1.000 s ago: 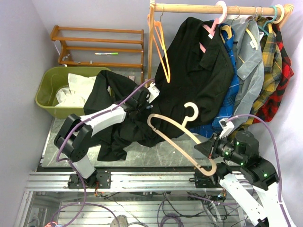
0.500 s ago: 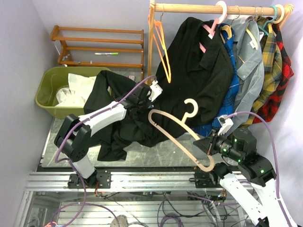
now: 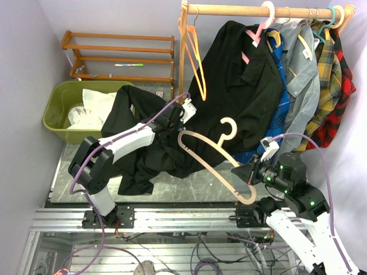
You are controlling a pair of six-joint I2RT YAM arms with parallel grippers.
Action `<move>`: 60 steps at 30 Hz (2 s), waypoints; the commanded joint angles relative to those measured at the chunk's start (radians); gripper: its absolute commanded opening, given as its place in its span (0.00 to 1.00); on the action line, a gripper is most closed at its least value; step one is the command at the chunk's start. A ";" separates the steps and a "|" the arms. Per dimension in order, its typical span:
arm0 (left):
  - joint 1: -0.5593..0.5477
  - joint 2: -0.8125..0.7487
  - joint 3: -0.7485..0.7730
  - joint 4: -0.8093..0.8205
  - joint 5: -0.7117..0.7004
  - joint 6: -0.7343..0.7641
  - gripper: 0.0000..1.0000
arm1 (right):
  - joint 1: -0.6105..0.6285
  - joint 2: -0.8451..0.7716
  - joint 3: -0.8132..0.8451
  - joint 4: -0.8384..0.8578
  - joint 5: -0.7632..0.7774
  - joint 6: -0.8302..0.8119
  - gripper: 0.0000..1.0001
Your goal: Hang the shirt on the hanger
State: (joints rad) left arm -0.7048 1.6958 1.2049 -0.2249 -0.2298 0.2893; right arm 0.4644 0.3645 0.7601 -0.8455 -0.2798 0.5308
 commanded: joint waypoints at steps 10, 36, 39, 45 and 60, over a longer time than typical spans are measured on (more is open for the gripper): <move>0.010 -0.074 0.155 -0.155 0.039 0.024 0.07 | -0.006 -0.001 -0.078 0.199 0.032 0.015 0.00; -0.008 0.058 0.086 0.018 -0.059 0.055 0.46 | -0.006 0.015 -0.067 0.200 0.126 0.057 0.00; -0.008 0.060 0.084 0.035 -0.089 0.055 0.31 | -0.006 0.014 -0.065 0.203 0.129 0.059 0.00; -0.008 0.026 0.128 0.008 -0.120 0.073 0.07 | -0.006 0.026 -0.108 0.309 0.043 0.065 0.00; -0.008 -0.027 0.335 -0.254 -0.027 0.046 0.07 | -0.006 0.049 -0.225 0.560 -0.026 0.107 0.00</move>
State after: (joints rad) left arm -0.7078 1.7050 1.4876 -0.3992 -0.3054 0.3557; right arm 0.4641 0.4389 0.5495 -0.4080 -0.2893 0.6285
